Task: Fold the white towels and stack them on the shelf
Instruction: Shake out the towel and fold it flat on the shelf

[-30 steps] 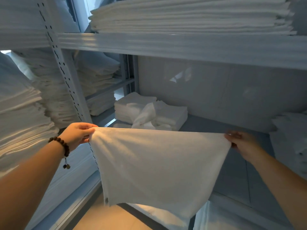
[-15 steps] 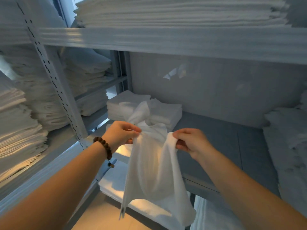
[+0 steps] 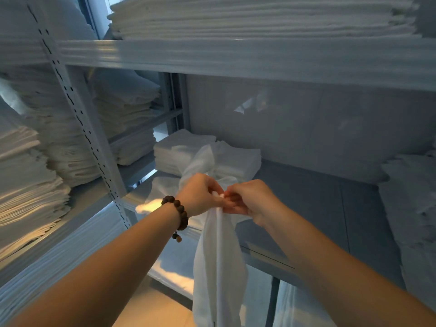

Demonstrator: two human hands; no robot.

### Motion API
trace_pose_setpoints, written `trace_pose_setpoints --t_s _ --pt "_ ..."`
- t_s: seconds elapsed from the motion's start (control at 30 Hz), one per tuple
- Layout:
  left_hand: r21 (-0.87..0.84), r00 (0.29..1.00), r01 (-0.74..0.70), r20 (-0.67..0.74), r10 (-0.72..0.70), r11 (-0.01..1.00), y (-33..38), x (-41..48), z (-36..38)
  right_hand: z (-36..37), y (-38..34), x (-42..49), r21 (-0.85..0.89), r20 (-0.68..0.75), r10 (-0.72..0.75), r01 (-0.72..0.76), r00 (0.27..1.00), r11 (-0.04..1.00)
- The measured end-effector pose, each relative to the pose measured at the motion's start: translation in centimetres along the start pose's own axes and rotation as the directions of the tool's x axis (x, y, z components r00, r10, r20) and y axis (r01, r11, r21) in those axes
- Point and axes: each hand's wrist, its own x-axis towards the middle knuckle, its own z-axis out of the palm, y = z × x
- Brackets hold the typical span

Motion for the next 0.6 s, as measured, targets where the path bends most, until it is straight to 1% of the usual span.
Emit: trace_pose_setpoints --t_s 0.03,0.07,0.13,0.2,0.23,0.27,0.3,0.37,0.4,0.43,0.47,0.6 --pt "0.05 0.999 -0.03 -0.024 0.032 0.998 0.1 -0.1 -0.1 -0.1 -0.1 -0.1 -0.009 0.028 0.007 -0.007 1.0 1.0" --pt "0.064 0.998 -0.049 -0.033 0.052 0.997 0.2 -0.1 -0.3 -0.3 -0.3 -0.1 -0.013 0.056 0.002 -0.001 0.998 1.0" --pt "0.006 0.998 -0.054 -0.024 0.054 0.999 0.3 -0.1 -1.3 -0.9 -0.6 0.0 0.007 0.097 -0.036 0.036 0.995 0.999" --pt "-0.028 0.998 -0.068 -0.013 0.067 0.997 0.6 -0.3 -2.7 -2.1 -0.8 0.5 -0.034 0.079 -0.126 0.129 0.989 0.991" --pt "-0.014 0.996 -0.091 -0.009 0.091 0.996 0.7 -0.3 -3.5 -2.9 -0.9 0.9 -0.108 0.059 -0.191 0.196 0.98 0.974" --pt "-0.001 0.992 -0.123 0.001 0.123 0.992 0.8 -0.4 -4.3 -3.7 -0.8 1.4 -0.212 0.048 -0.258 0.262 0.965 0.941" --pt "0.008 0.987 -0.158 0.014 0.158 0.987 1.0 -0.5 -5.0 -4.5 -0.5 1.9 -0.341 0.053 -0.318 0.317 0.947 0.885" --pt "0.042 0.975 -0.219 0.032 0.218 0.975 1.3 -0.7 -6.4 -5.9 0.3 2.8 -0.593 0.132 -0.38 0.38 0.915 0.71" --pt "0.068 0.969 -0.247 0.031 0.245 0.967 1.5 -0.8 -6.9 -6.4 0.9 3.1 -0.668 0.188 -0.374 0.397 0.908 0.629" --pt "0.099 0.962 -0.273 0.024 0.272 0.957 1.6 -0.9 -7.3 -6.8 1.4 3.4 -0.709 0.235 -0.353 0.408 0.906 0.576" --pt "0.132 0.955 -0.297 0.015 0.297 0.946 1.6 -1.0 -7.7 -7.0 2.0 3.7 -0.726 0.27 -0.33 0.416 0.904 0.547" --pt "0.267 0.927 -0.363 0.005 0.376 0.893 1.5 -1.2 -8.6 -7.4 3.8 4.6 -0.751 0.299 -0.262 0.396 0.918 0.528"
